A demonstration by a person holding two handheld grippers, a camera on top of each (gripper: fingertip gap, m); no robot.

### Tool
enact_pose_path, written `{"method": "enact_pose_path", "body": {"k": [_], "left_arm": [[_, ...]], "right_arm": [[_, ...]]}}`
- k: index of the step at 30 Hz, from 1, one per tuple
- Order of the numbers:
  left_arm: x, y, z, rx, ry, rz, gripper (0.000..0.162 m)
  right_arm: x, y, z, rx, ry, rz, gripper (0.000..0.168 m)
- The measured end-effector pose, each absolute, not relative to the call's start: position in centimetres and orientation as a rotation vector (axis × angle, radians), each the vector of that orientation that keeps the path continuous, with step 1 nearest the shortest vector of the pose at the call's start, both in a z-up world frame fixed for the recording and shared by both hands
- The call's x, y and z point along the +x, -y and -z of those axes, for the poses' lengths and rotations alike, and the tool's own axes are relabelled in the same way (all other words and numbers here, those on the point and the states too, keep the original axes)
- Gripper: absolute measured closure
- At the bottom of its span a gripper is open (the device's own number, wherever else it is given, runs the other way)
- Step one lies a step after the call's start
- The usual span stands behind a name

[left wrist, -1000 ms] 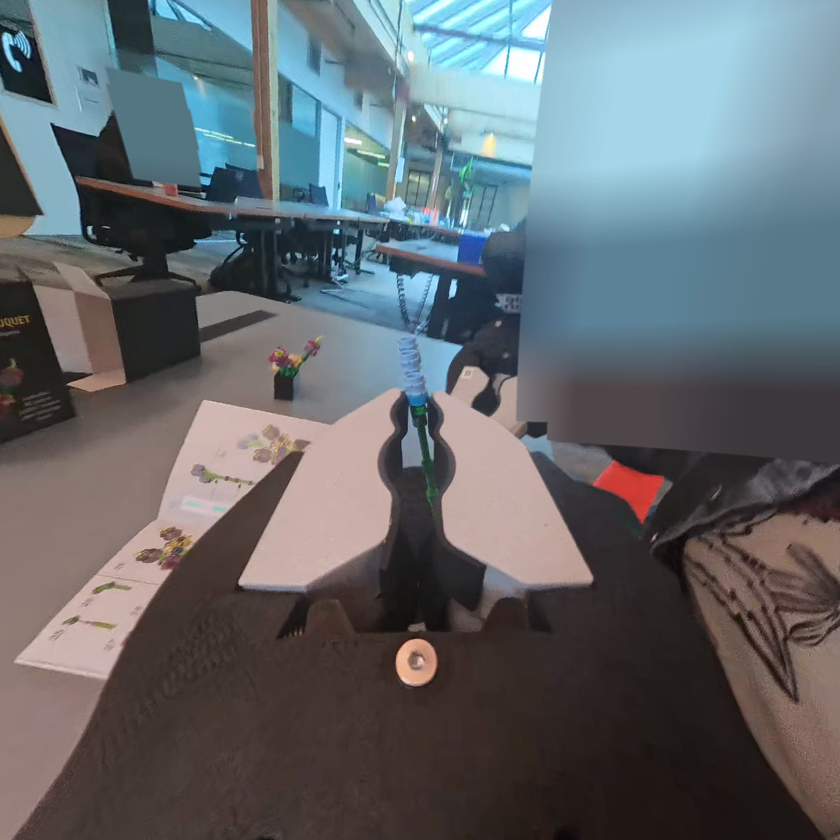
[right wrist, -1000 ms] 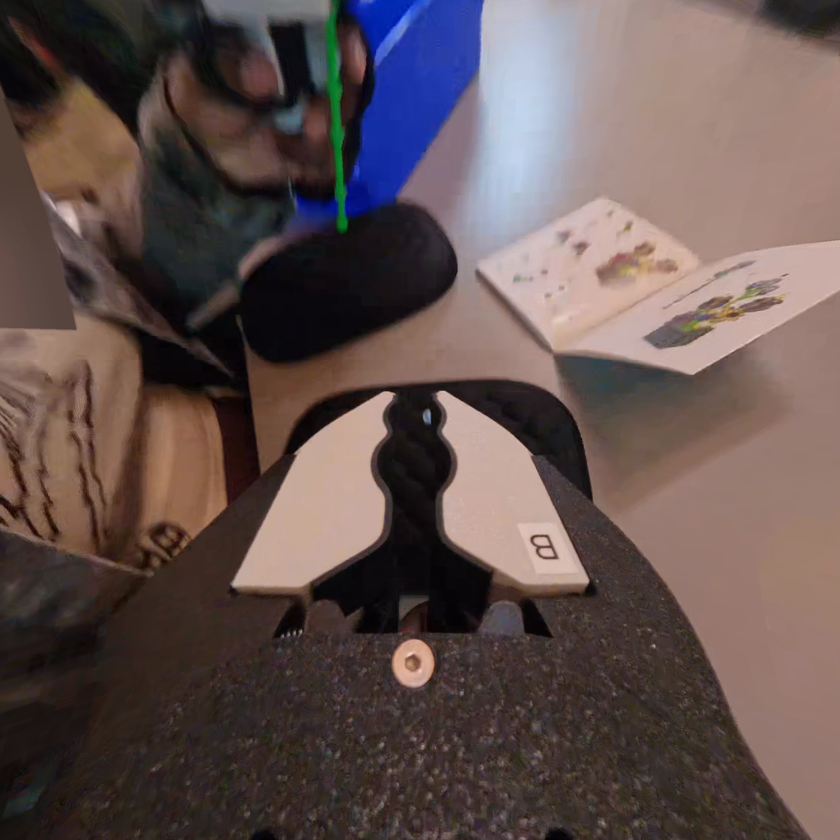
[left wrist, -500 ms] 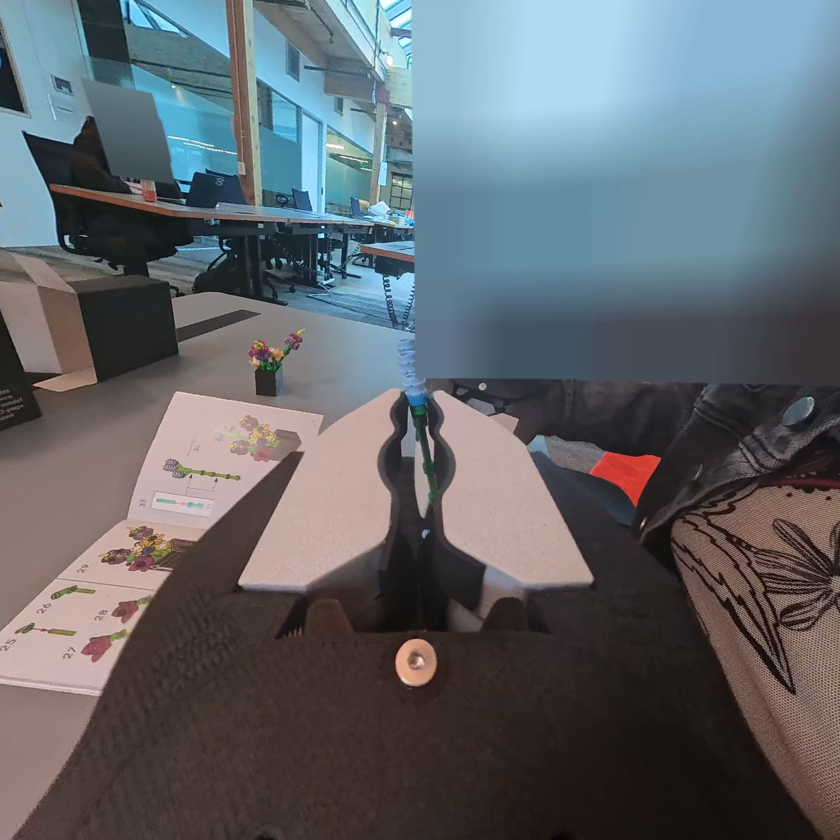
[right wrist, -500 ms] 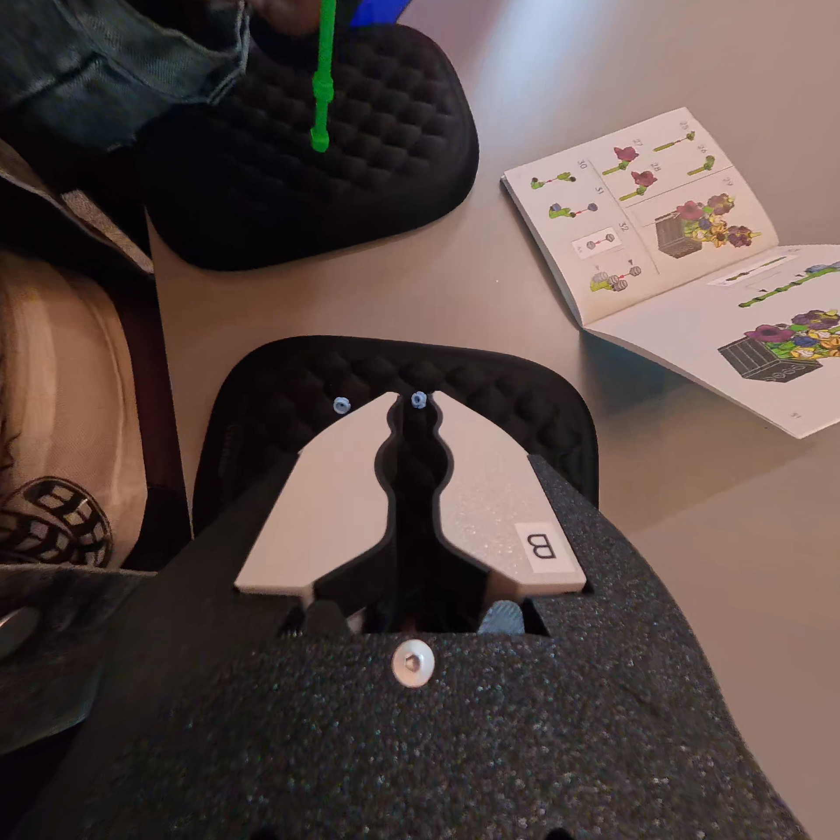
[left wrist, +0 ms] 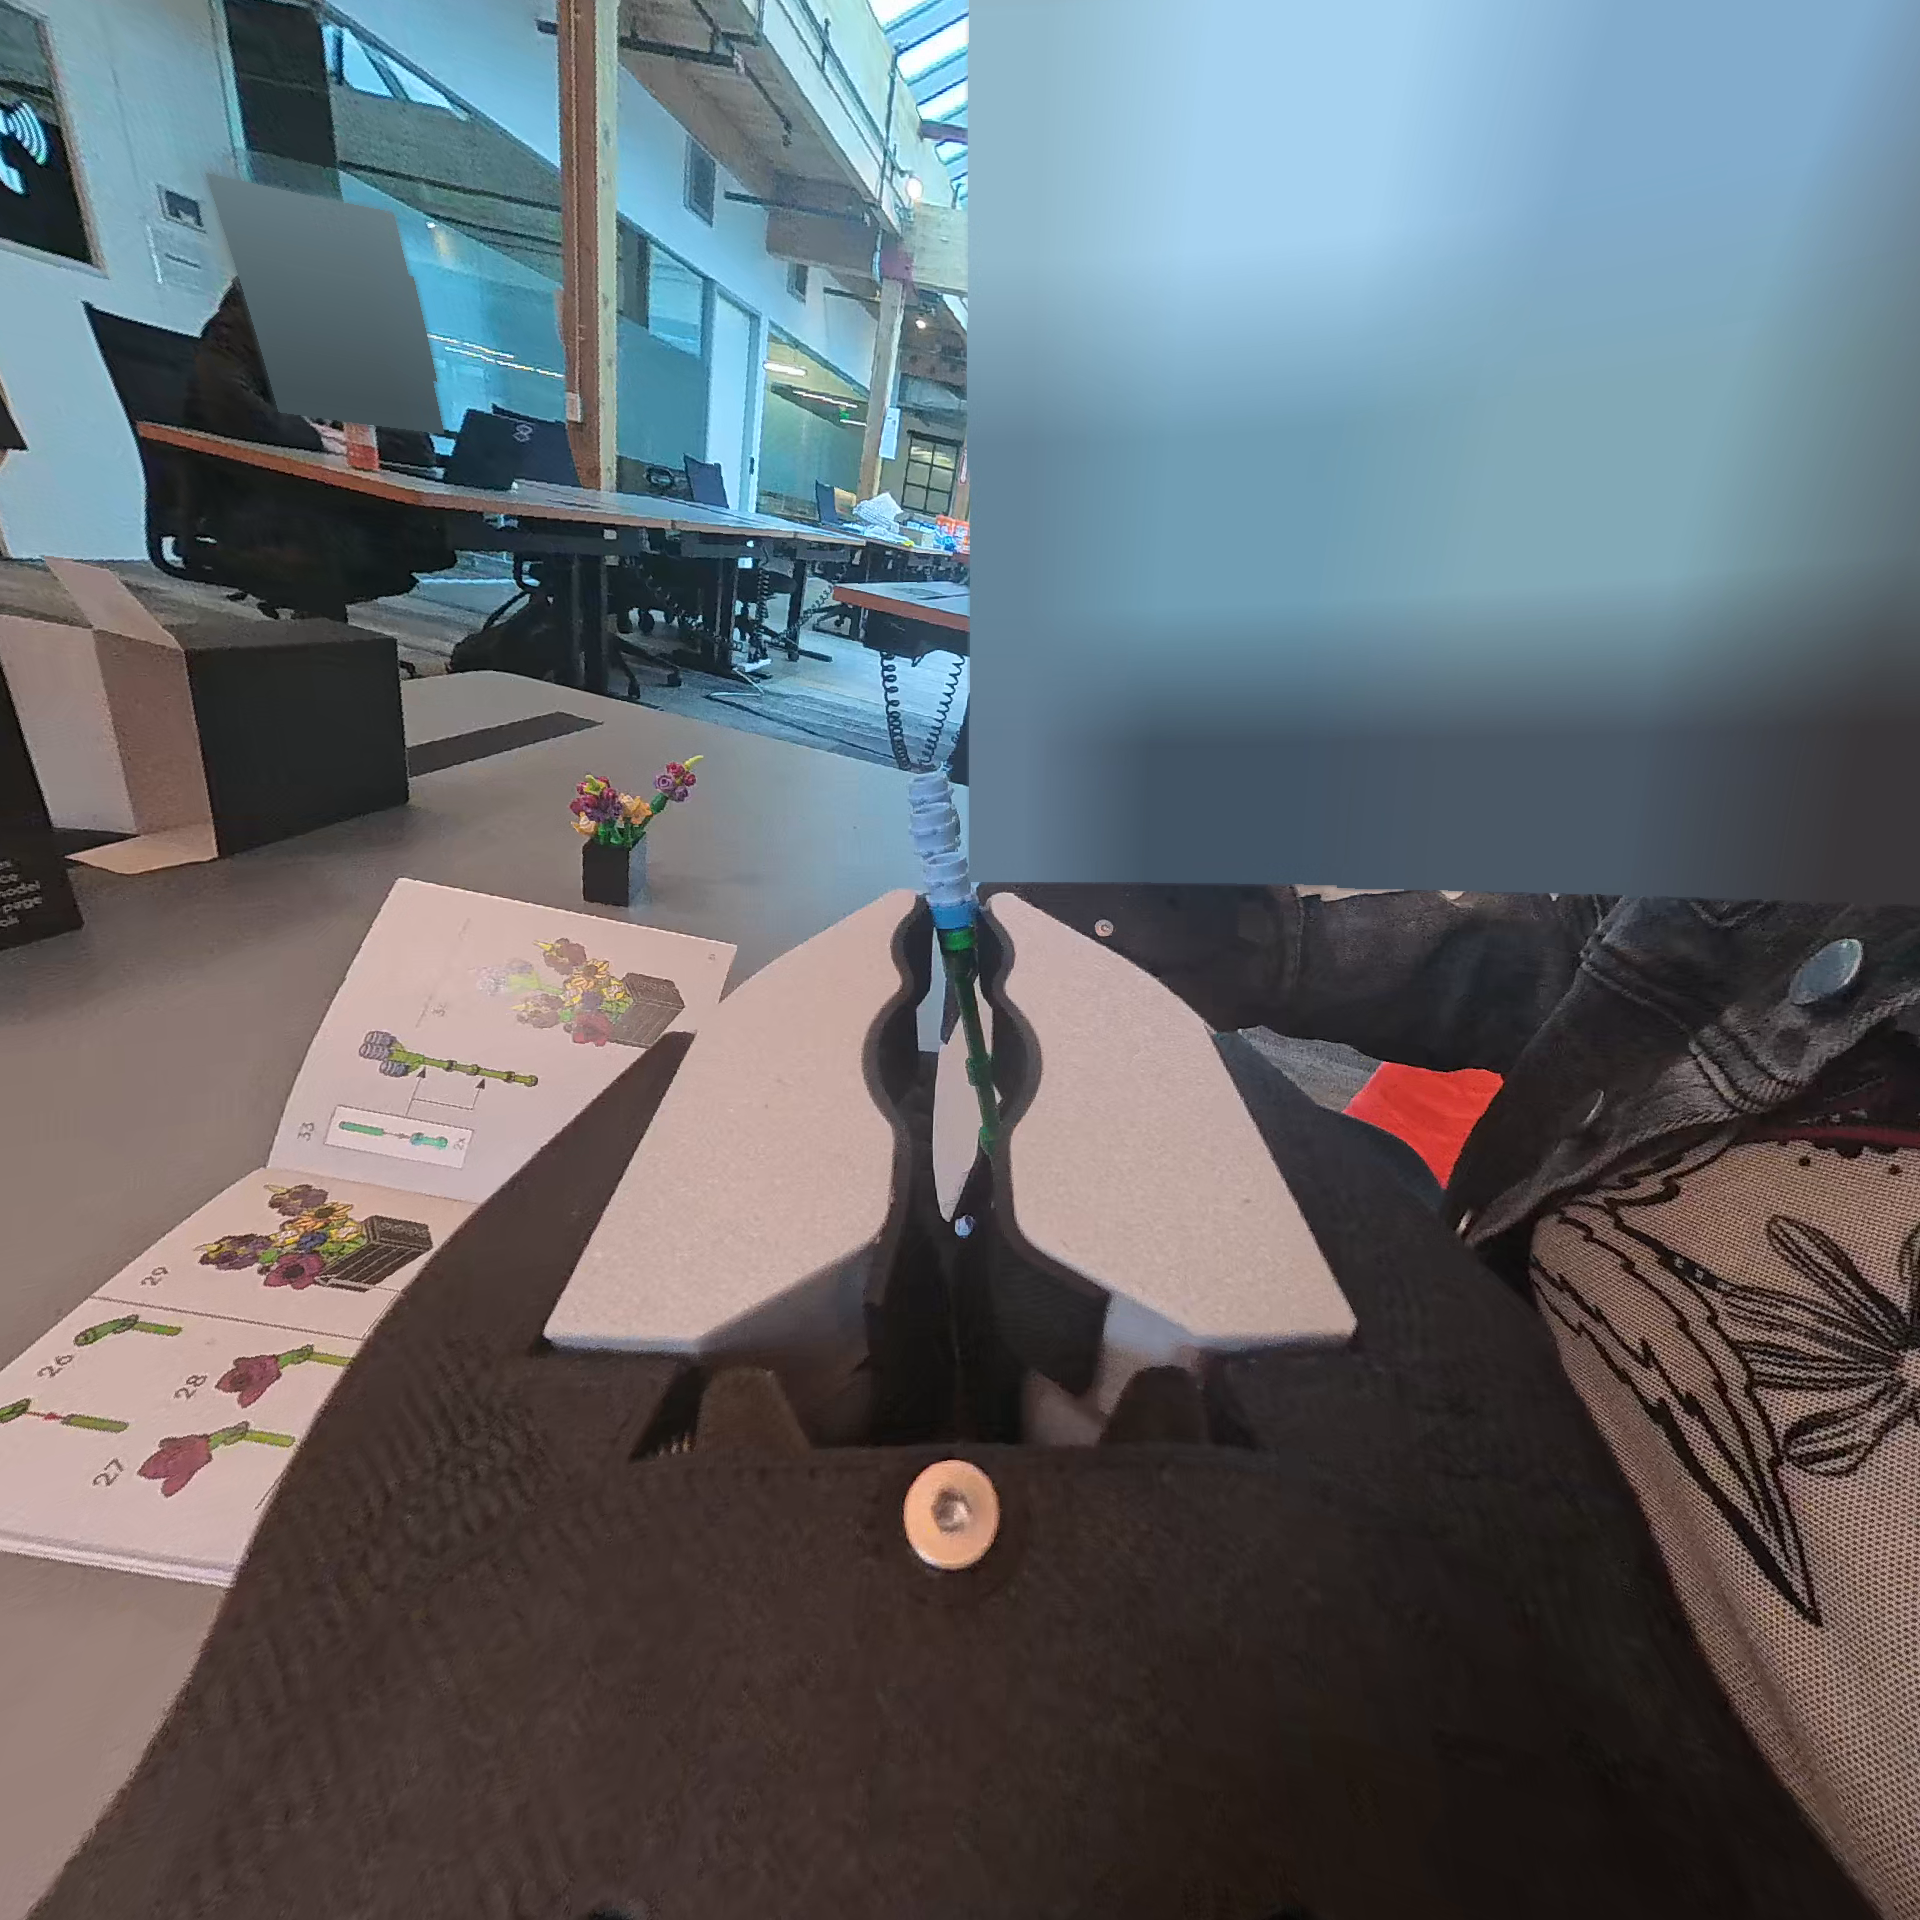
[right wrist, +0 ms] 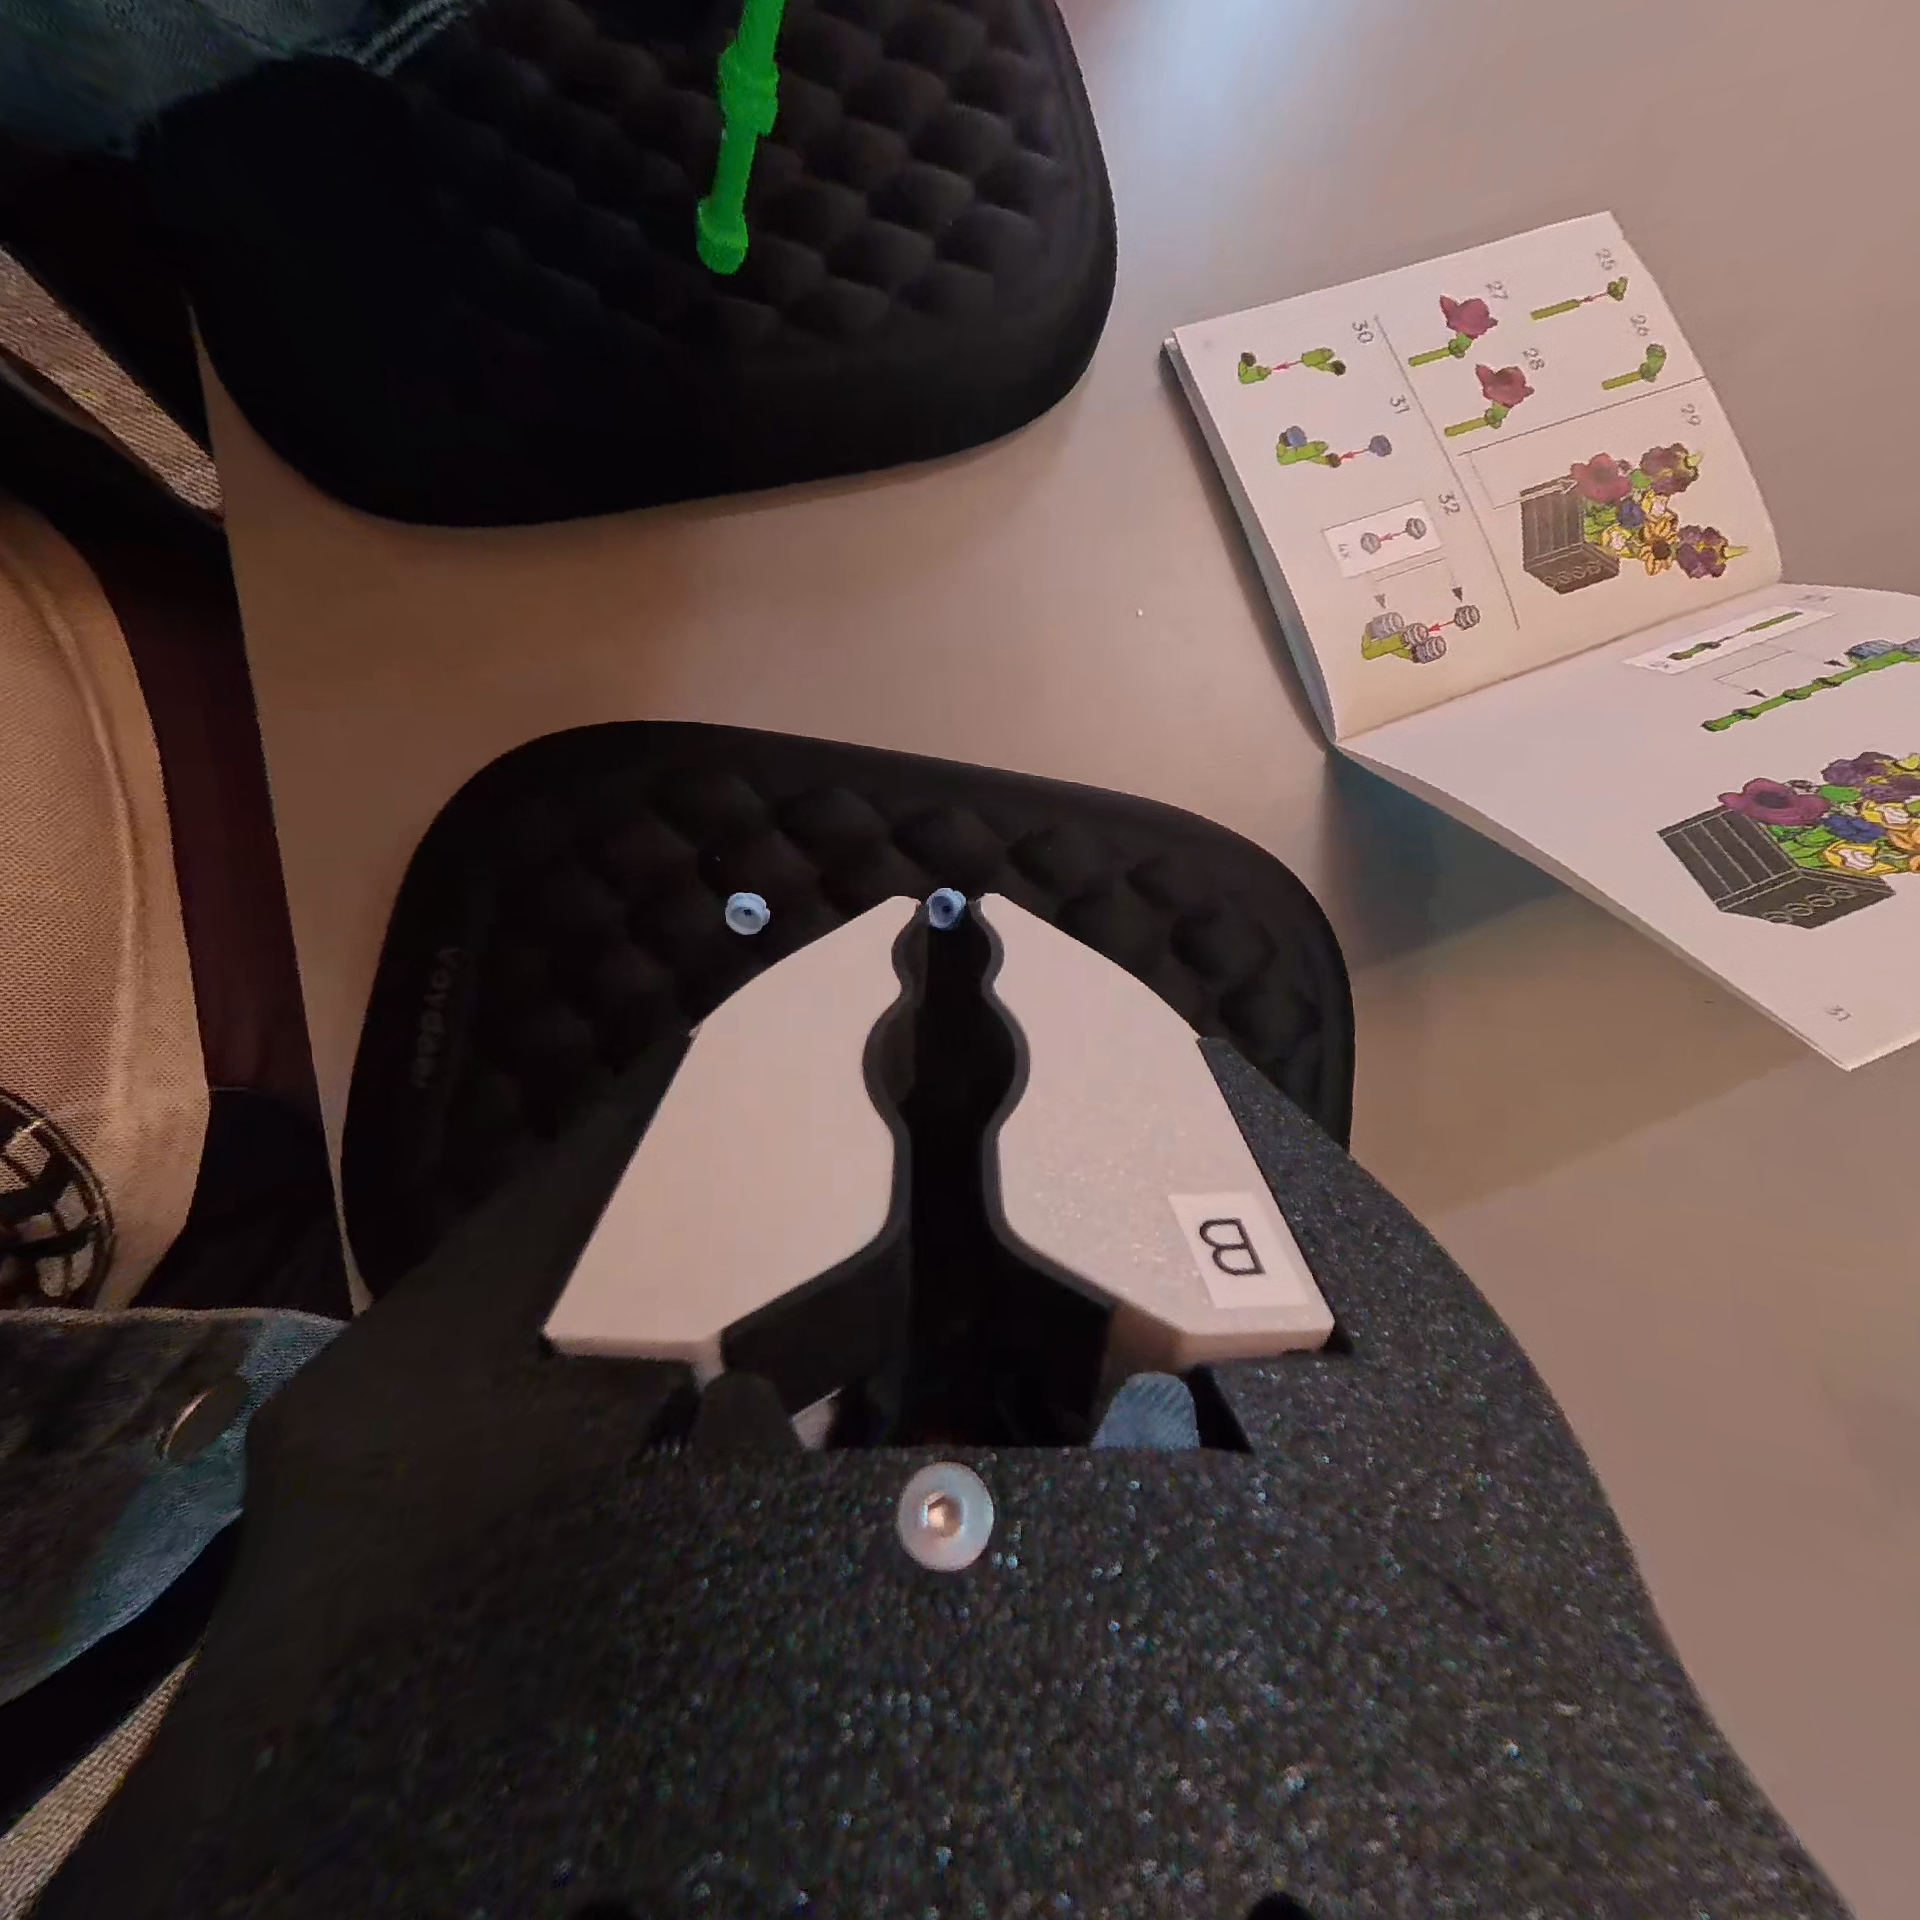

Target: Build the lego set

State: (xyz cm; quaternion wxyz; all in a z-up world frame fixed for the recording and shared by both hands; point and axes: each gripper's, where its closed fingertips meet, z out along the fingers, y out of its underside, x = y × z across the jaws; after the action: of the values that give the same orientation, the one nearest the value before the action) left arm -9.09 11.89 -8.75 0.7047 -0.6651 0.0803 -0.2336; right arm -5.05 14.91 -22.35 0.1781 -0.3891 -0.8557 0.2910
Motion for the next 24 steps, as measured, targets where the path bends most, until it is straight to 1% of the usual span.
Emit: {"method": "enact_pose_path", "body": {"k": [9, 14, 24], "left_arm": [[-9.2, -11.7, 8.8, -1.472, -0.161, 0.523, 0.154], [-9.1, -11.7, 8.9, -1.47, -0.159, 0.524, 0.153], [-8.8, -11.8, 9.0, -1.467, -0.16, 0.532, 0.154]], "right_arm": [[-5.0, -15.0, 21.7, -1.106, 2.388, -0.894, 0.162], [-3.4, -14.2, 21.6, -0.999, 2.439, -0.879, 0.162], [-2.3, -12.3, 21.5, -1.01, 2.397, -1.177, 0.162]]}}
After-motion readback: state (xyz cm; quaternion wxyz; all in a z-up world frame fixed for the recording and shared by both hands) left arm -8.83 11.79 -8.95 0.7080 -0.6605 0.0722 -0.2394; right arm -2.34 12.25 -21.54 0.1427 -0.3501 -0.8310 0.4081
